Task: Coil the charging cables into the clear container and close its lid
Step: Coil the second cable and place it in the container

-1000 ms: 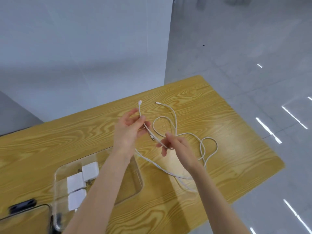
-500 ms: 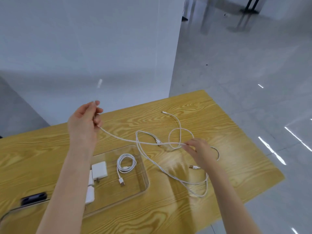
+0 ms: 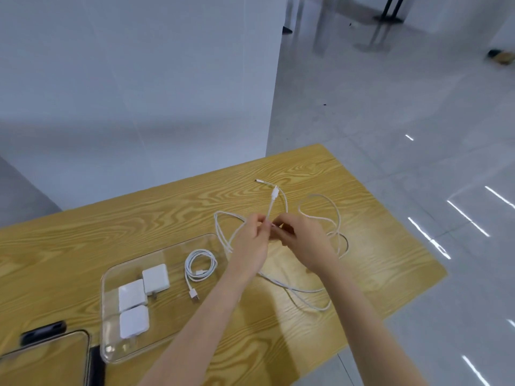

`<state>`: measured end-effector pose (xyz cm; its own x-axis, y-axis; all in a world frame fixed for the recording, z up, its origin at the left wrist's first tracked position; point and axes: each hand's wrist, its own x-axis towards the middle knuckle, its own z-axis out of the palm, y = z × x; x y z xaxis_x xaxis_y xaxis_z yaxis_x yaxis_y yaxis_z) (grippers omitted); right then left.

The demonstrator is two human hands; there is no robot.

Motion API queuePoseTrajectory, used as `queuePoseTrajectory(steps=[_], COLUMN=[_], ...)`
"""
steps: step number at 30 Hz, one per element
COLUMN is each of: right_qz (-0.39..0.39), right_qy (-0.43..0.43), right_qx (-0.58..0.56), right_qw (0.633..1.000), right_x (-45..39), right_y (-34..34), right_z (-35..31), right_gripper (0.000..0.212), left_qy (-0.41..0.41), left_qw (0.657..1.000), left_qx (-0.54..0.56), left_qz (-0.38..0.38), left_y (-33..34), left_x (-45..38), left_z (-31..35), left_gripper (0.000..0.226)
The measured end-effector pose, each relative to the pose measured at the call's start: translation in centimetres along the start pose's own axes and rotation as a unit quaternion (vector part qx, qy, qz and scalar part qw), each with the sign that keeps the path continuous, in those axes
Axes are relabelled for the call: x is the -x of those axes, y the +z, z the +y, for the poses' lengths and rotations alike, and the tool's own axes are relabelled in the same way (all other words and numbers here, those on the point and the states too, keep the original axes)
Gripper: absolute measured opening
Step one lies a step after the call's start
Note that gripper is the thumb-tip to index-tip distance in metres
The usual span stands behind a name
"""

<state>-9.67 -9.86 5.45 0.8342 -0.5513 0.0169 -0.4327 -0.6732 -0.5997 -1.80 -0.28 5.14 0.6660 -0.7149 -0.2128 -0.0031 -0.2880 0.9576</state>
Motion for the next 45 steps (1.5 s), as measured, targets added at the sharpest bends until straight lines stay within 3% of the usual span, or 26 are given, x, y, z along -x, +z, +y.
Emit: queuePoseTrajectory(steps=[2,4,6,13,17,20,23,27,31,34,38,41,45], right_qz=[-0.022,-0.039,-0.038,0.030,0.037,0.038,0.042,0.115,0.131,0.065,-0.054,-0.126,-0.291], right_qy=[-0.004,-0.009,-0.008,0.014,0.050,0.078,0.083,0.072,0.015,0.004,0.041,0.088,0.138], right_qx=[-0.036,-0.027,0.016,0.178,0.165,0.091,0.030,-0.219,-0.347,-0.385,-0.259,-0.179,-0.089], right_qw=[0.999,0.999,0.999,0.983,0.984,0.992,0.995,0.966,0.929,0.921,0.963,0.972,0.943], right_x=[0.3,0.8,1.2,1.2,0.8,0.6,-0.1,-1.6,-2.9,-3.6,-4.3,-4.6,-4.5], right_y=[-0.8,-1.2,-1.3,-3.6,-5.6,-6.6,-6.3,-4.7,-3.6,-2.7,0.4,2.9,5.9], right_z=[0.3,0.6,1.0,5.3,5.5,6.1,5.6,1.6,-4.1,-7.2,-8.6,-8.3,-8.3], right_gripper=[0.018,0.019,0.017,0.026,0.024,0.020,0.025,0.019,0.017,0.019,0.022,0.020,0.015], left_qy=[-0.048,-0.084,-0.066,0.033,0.025,0.024,0.016,-0.008,-0.007,-0.038,-0.085,-0.083,-0.079], left_qw=[0.990,0.957,0.935,0.935,0.919,0.915,0.934,0.972,0.987,0.991,0.992,0.988,0.980], left_qx=[0.133,0.277,0.348,0.317,0.323,0.292,0.199,0.055,0.005,0.004,-0.019,-0.042,0.026], left_qz=[0.006,0.011,0.025,0.159,0.225,0.276,0.296,0.227,0.159,0.125,0.093,0.124,0.179], left_y=[0.0,-0.4,-1.3,-6.9,-9.2,-11.2,-12.8,-13.3,-13.3,-13.7,-15.0,-16.1,-17.4], left_x=[-0.3,-0.8,-1.1,-2.0,-2.0,-1.8,-1.4,0.0,1.9,3.5,5.5,6.9,8.3], left_z=[0.4,1.1,1.7,3.3,2.8,1.8,0.6,0.0,-0.1,0.0,-0.7,-1.4,-1.9], left_gripper=[0.013,0.013,0.018,0.022,0.021,0.021,0.023,0.013,0.010,0.010,0.014,0.019,0.019])
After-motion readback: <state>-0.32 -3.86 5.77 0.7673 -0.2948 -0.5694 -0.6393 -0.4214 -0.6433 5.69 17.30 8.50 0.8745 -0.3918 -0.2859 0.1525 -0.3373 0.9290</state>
